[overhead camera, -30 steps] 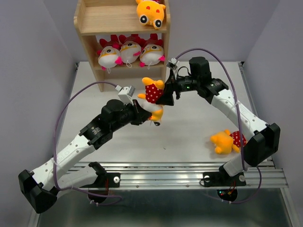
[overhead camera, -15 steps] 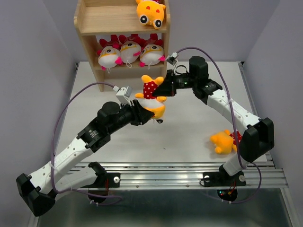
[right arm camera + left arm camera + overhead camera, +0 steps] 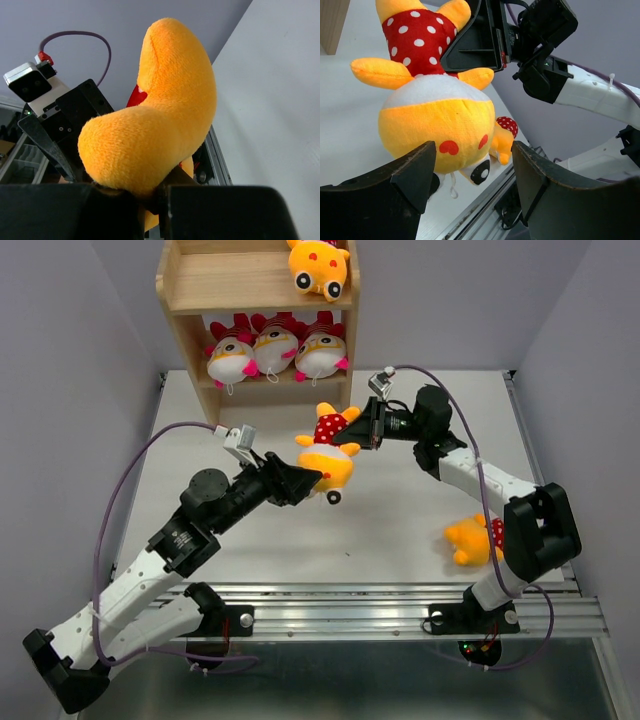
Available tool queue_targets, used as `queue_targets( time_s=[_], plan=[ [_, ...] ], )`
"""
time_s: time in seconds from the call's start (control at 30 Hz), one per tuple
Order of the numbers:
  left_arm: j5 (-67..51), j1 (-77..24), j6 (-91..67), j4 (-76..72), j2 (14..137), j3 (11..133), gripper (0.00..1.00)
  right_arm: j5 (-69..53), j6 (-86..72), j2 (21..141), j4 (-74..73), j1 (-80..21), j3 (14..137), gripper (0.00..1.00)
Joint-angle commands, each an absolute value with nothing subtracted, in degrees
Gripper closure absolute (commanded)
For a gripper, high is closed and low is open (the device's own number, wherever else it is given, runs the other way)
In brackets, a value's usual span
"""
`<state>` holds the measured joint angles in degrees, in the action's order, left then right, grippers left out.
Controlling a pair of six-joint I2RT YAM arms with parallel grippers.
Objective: Place and organize the stuffed toys onto the shelf
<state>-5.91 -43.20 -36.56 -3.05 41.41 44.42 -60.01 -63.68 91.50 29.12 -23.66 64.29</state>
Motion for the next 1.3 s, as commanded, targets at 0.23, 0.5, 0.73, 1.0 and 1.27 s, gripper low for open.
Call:
queue_targets(
  time_s=[0.23,0.5,0.73,1.0,1.27],
  plan=[
    [-3.1,-44.1,-36.7,-6.9,46.3,46.2,0.27,-57.1,-80.6,86.9,46.2,-22.1,57.1,0.99],
    [-2.6,-45.8,-35.9,-8.3,52.6,49.2,0.72,-56.3,-83.0,85.9,47.7,-22.1,54.0,0.99],
    [-1.1,-46.4,-34.3,-8.8,52.1,50.3,1.00,-57.6,-77.4,85.1,42.4,-21.6,54.8,0.96],
    [5.2,-46.4,-27.9,-1.4,47.4,55.0,1.00,-62.7,-48.5,83.1,20.7,-16.7,65.5,0.21],
    [9.5,-46.4,-21.0,2.7,47.6,61.8,1.00,-63.9,-33.0,80.6,10.6,-10.8,71.8,0.00]
  ],
)
